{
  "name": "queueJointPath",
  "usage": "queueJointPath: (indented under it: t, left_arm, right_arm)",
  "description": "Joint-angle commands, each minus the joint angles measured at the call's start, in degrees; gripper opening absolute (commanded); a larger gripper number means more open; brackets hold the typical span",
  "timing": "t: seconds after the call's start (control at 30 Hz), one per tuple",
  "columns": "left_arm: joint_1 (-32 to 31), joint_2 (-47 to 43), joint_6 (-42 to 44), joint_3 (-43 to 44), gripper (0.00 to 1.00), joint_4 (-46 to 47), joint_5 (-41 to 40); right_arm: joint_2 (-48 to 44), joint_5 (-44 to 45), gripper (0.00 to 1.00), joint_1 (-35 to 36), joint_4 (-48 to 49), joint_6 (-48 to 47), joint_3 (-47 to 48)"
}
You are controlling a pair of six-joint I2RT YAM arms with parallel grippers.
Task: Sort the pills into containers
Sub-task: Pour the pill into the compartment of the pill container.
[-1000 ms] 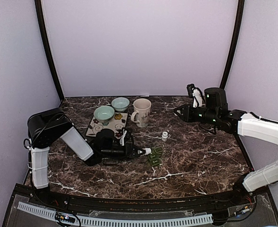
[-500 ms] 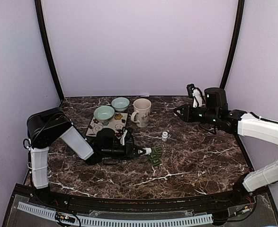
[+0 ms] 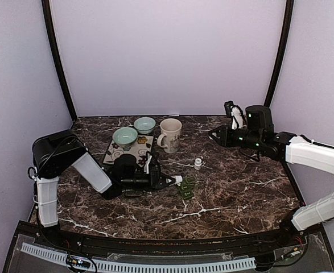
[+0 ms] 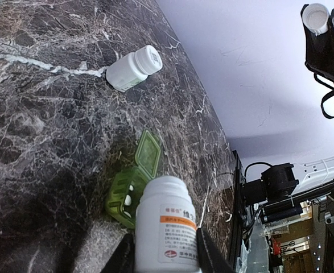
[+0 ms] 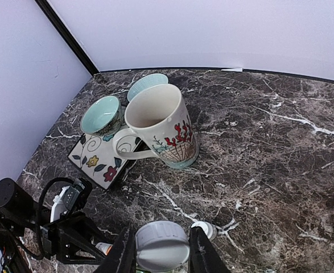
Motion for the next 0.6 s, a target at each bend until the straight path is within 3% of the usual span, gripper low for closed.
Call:
queueJointPath:
  t: [0.0, 0.57]
  left_arm:
    - [-0.4, -2.7, -0.8, -1.5, 0.0, 4.7, 1.2]
    - [1.1, -6.1, -6.8, -1.1, 0.0, 15.0, 7.0]
  right_arm:
    - [0.0, -0.6, 0.0, -0.5, 2.0, 0.3, 1.2]
    - [-2.0, -5.2, 0.0, -0.4, -2.3, -0.5, 4.2]
